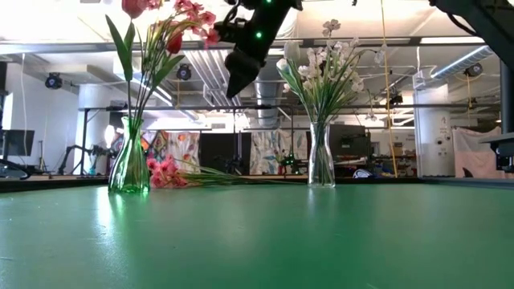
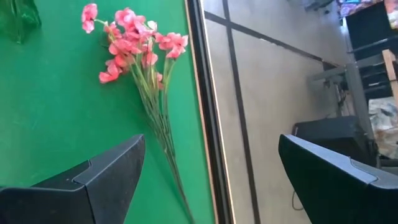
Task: Sort flowers into vase by color
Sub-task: Put the pink flowers into the green vase
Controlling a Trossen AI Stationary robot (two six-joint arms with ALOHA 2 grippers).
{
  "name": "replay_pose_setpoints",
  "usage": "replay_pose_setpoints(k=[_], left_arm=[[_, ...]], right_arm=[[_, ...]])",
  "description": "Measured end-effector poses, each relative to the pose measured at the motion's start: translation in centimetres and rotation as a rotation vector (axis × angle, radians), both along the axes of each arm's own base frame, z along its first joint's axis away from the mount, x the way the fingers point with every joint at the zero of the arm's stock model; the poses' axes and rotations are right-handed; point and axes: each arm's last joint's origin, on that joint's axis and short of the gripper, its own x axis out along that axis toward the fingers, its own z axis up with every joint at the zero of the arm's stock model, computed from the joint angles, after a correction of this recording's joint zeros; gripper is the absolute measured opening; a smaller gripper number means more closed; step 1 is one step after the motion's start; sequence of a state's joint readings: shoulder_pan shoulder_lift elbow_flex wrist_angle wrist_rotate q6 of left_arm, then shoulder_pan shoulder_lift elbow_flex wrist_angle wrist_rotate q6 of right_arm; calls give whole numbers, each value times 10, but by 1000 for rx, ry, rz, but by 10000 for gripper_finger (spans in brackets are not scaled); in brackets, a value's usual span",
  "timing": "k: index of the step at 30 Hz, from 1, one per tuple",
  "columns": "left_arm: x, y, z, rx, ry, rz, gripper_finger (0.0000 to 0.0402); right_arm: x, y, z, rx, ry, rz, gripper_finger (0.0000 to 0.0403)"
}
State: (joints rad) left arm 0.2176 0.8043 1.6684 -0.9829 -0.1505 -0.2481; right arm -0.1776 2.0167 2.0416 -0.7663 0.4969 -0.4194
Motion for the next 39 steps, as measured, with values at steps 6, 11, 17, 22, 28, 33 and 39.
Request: replay_pose_setpoints(k=[6,11,17,22,28,33,39], left_arm=[[0,0,0,0,1,0,259],[0,0,0,0,-1,-1,259],[1,0,0,0,-1,-1,259],[0,0,-1,-2,5,-2,259],[0,0,-1,-3,9,-2,259],[0,0,-1,-2,8,-2,259],[0,0,-1,-3,9,-2,259]], right_arm=[[2,-2,-17,-7,6,5,362],[2,-12,-22,-2,-21,-27,362],[0,-16,-30,3,-57,-48,362],[-1,-18,-38,6,-83,-61,362],[-5,-27,-43,46,-150,-142,362],[-8,-30,-52,42,-149,-193,362],[-5,-30,-60,21,-144,-148,362]])
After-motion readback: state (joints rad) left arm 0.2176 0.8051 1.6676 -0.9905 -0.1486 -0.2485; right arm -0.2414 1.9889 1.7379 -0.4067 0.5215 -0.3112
